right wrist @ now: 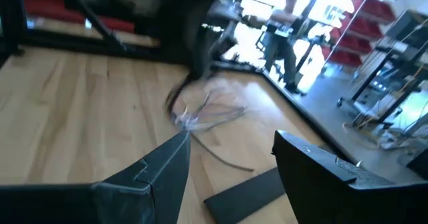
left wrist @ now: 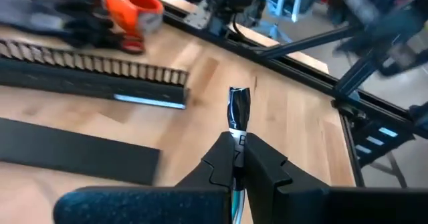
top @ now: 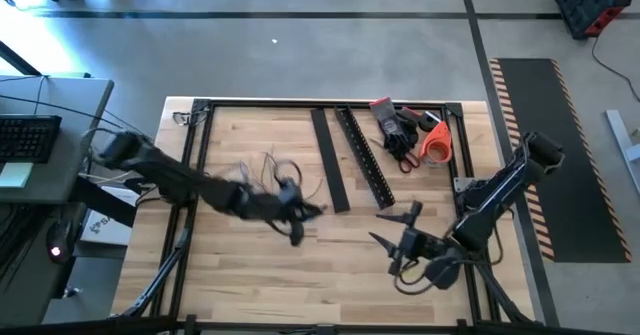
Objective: Ziptie cables
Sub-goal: Wrap the black zip tie around the cable wires
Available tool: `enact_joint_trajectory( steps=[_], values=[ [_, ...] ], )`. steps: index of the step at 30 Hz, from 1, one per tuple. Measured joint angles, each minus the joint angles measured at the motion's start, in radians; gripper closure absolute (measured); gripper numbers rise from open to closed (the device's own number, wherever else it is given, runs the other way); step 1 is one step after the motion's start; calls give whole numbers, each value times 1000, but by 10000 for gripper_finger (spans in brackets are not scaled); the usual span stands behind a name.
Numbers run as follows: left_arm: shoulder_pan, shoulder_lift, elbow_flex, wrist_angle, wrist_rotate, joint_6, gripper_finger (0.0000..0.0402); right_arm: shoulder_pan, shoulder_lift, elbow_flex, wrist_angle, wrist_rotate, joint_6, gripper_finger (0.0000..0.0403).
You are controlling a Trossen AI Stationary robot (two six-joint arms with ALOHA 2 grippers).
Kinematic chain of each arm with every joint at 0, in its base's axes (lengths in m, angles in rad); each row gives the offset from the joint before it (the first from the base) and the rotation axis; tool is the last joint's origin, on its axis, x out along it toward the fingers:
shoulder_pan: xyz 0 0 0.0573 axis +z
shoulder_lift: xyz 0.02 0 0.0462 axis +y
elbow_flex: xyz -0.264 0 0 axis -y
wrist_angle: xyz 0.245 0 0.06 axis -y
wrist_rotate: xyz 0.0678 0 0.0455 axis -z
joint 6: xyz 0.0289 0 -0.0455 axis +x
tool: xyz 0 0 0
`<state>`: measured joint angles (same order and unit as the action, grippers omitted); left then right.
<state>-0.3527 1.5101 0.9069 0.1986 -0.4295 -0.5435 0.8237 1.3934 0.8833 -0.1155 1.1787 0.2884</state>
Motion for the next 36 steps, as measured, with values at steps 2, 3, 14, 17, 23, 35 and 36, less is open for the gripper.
enact_joint_trajectory(
  steps=[2, 3, 14, 17, 23, 35, 36],
  values=[
    [-21, 101, -1, 160, -7, -2, 401, 20, -14, 0, 0, 20, 1, 199],
    [-28, 152, 0, 247, -2, -3, 401, 28, -18, 1, 4, 26, 1, 199],
    [12, 604, 292, 391, 73, 160, 399, 103, -19, 1, 11, 79, 82, 199],
    [30, 671, 404, 246, 104, 208, 379, 115, -19, 1, 11, 83, 110, 199],
    [70, 665, 555, -181, 192, 322, 293, 110, -19, 1, -6, 82, 140, 199],
    [-60, 247, 386, -905, 2, 28, 246, -99, 79, -15, 7, -210, 276, 199],
    [-78, 207, 347, -930, 4, -34, 246, -122, 98, -15, 27, -226, 267, 199]
  ],
)
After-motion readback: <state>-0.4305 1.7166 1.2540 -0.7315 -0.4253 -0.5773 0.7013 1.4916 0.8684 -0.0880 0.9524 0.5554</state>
